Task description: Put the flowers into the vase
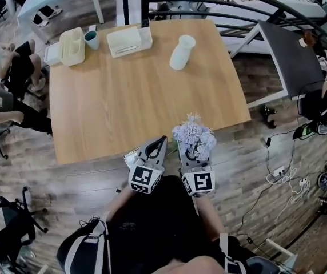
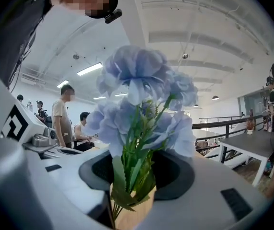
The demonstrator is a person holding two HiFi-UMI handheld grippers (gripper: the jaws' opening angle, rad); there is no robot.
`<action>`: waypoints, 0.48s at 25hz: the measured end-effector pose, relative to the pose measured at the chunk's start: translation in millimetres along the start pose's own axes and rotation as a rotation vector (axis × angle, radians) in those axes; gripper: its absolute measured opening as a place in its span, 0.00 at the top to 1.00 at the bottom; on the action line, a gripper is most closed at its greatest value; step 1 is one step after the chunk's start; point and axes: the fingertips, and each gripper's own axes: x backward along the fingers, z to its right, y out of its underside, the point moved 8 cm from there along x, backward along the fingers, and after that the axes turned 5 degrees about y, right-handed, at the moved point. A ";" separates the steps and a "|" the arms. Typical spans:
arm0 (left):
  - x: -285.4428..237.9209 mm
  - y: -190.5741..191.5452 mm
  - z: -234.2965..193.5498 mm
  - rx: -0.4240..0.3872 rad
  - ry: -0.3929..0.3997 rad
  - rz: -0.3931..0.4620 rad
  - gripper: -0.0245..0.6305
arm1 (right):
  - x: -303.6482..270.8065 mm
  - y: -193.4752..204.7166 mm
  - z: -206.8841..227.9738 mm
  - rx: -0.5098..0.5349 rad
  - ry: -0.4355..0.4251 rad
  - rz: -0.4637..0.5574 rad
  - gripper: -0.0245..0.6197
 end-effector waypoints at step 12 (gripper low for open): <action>-52.2 -9.5 -1.5 0.039 -0.182 0.009 0.92 | -61.5 -7.8 80.6 -0.018 -0.138 -0.037 0.67</action>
